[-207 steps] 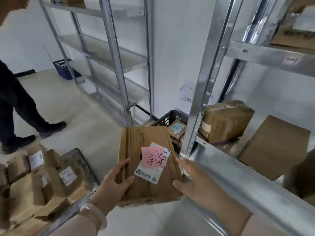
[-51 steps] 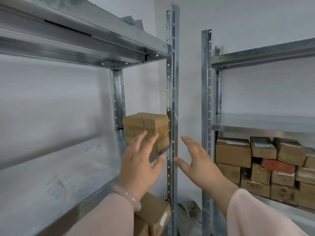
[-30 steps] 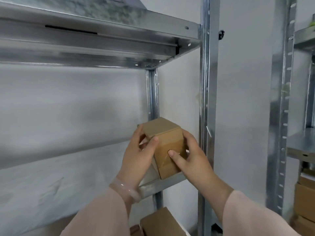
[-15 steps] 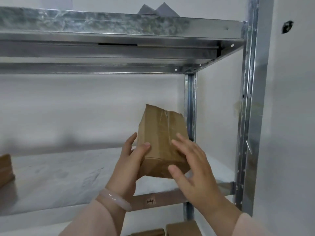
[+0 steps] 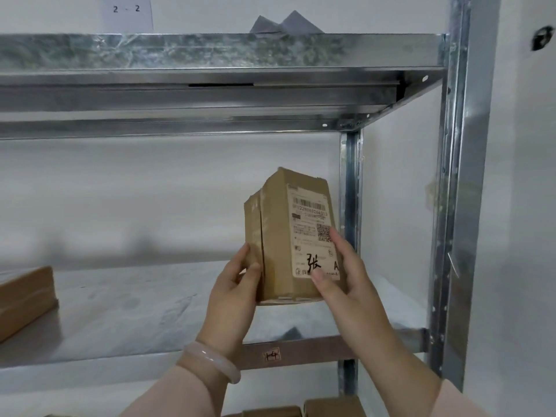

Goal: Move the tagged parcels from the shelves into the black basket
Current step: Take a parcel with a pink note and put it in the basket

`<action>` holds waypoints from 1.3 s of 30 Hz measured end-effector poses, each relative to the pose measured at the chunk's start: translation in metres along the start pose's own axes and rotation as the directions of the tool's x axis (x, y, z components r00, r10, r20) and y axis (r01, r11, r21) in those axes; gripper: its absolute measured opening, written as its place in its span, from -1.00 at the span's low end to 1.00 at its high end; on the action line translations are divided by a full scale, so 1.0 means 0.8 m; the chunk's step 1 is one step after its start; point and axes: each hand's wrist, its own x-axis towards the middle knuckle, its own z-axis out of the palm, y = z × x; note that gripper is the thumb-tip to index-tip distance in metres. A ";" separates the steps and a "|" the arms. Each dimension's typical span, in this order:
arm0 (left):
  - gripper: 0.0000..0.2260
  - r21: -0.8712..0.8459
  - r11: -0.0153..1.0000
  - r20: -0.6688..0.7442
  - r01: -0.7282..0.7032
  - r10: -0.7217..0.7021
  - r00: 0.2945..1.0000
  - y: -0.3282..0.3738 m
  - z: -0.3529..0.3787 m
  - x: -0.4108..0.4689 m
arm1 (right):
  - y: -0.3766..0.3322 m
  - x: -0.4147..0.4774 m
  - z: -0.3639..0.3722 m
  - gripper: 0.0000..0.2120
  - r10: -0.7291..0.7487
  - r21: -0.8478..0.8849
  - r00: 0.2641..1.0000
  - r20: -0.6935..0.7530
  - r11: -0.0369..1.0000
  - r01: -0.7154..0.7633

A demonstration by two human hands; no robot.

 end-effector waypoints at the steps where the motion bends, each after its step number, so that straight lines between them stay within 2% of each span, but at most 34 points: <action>1: -0.66 0.005 1.000 0.028 -0.019 0.019 0.999 0.004 0.001 -0.002 | 0.001 -0.001 0.002 -0.42 -0.020 -0.043 1.000 0.004 0.999 0.020; 3: -0.65 -0.044 0.999 0.116 -0.012 0.017 0.993 0.009 0.002 -0.007 | 0.001 -0.004 0.007 -0.36 -0.054 -0.117 0.999 0.011 0.992 0.054; 6: -0.31 -0.104 0.994 0.195 0.038 -0.017 0.981 0.008 -0.002 -0.003 | 0.002 -0.003 0.011 -0.35 -0.063 -0.162 0.998 0.015 0.985 0.064; 8: -0.21 -0.096 0.993 0.227 0.071 -0.048 0.973 0.008 -0.006 0.002 | 0.002 0.000 0.011 -0.36 -0.042 -0.170 0.999 0.024 0.984 0.045; 9: -0.26 -0.090 0.992 0.242 0.086 -0.062 0.968 0.009 -0.006 0.003 | 0.002 0.003 0.011 -0.37 -0.029 -0.166 0.999 0.031 0.985 0.034; 12: -0.57 -0.053 0.993 0.249 0.108 -0.092 0.964 0.010 -0.007 0.010 | -0.003 0.014 0.011 -0.41 0.036 -0.144 0.997 0.071 0.989 -0.026; 14: -0.66 -0.032 0.994 0.180 0.100 -0.093 0.979 0.009 -0.007 0.018 | -0.008 0.023 0.012 -0.42 0.083 -0.158 0.991 0.102 0.985 -0.066; 17: -0.60 0.013 0.993 0.063 0.118 -0.118 0.991 0.011 -0.007 0.031 | -0.009 0.041 0.015 -0.46 0.125 -0.199 0.988 0.094 0.974 -0.104; 21: -0.53 0.088 0.994 0.121 0.070 -0.080 0.989 0.013 -0.010 0.035 | 0.002 0.059 0.014 -0.57 0.156 -0.217 0.988 0.015 0.965 -0.149; 25: -0.67 0.158 0.987 0.160 0.003 -0.028 0.987 0.010 -0.010 0.038 | 0.008 0.063 0.009 -0.60 0.174 -0.253 0.984 0.027 0.954 -0.162; 28: -0.64 0.210 0.977 0.171 -0.031 -0.005 0.985 0.008 -0.013 0.040 | 0.010 0.059 0.006 -0.57 0.158 -0.332 0.987 0.013 0.932 -0.145; 30: -0.61 0.267 0.961 0.193 -0.078 0.026 0.981 0.004 -0.021 0.038 | 0.007 0.051 0.006 -0.50 0.093 -0.418 0.996 -0.006 0.904 -0.087; 33: -0.54 0.444 0.868 0.194 -0.222 0.149 0.970 -0.007 -0.048 0.023 | -0.005 0.027 0.013 -0.43 -0.143 -0.583 0.989 0.031 0.801 0.134; 35: -0.47 0.594 0.735 0.190 -0.328 0.268 0.944 -0.016 -0.078 0.006 | -0.011 0.007 0.024 -0.43 -0.278 -0.647 0.957 0.081 0.716 0.263; 37: -0.45 0.720 0.580 0.181 -0.382 0.374 0.910 -0.027 -0.110 -0.014 | -0.011 -0.016 0.043 -0.44 -0.337 -0.644 0.930 0.145 0.682 0.347; 39: -0.46 0.777 0.485 0.180 -0.400 0.438 0.881 -0.037 -0.145 -0.036 | -0.004 -0.042 0.072 -0.43 -0.334 -0.625 0.914 0.232 0.669 0.403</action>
